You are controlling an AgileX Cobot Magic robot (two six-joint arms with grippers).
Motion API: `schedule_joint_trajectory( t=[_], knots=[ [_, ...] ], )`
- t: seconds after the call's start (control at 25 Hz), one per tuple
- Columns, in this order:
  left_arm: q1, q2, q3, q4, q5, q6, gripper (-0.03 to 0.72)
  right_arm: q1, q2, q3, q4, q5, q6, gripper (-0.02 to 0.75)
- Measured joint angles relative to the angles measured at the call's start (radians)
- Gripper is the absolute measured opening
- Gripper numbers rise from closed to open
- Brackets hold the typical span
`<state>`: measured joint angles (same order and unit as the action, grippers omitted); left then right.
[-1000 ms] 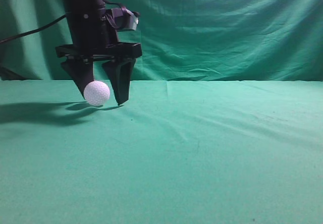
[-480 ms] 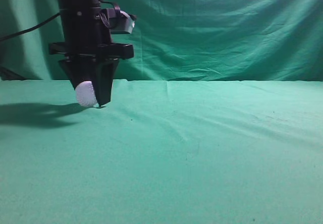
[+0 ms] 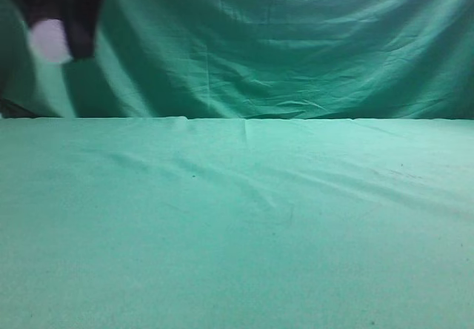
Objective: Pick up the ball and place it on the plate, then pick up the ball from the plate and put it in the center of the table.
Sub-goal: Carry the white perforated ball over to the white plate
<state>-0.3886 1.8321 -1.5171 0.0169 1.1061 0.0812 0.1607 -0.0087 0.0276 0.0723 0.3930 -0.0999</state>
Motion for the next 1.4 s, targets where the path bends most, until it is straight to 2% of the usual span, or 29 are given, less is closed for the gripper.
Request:
schedule_joint_trajectory(
  t=[0.16,0.32,0.52,0.64,1.0,1.4],
  knots=[
    [0.122,-0.110,0.105,0.000,-0.011,-0.025,0.309,0.000,0.000,0.000,0.000,0.000,0.000,0.064],
    [0.296,-0.198,0.215,0.000,-0.035,-0.037,0.309,0.000,0.000,0.000,0.000,0.000,0.000,0.064],
    [0.498,-0.217,0.296,0.000,-0.094,-0.067,0.309,0.000,0.000,0.000,0.000,0.000,0.000,0.064],
    [0.577,-0.217,0.320,0.000,-0.151,-0.073,0.309,0.000,0.000,0.000,0.000,0.000,0.000,0.064],
    [0.597,-0.217,0.322,-0.011,-0.322,-0.071,0.309,0.000,0.000,0.000,0.000,0.000,0.000,0.064],
    [0.597,-0.109,0.322,-0.060,-0.322,0.086,0.309,0.000,0.000,0.000,0.000,0.000,0.000,0.064]
  ],
)
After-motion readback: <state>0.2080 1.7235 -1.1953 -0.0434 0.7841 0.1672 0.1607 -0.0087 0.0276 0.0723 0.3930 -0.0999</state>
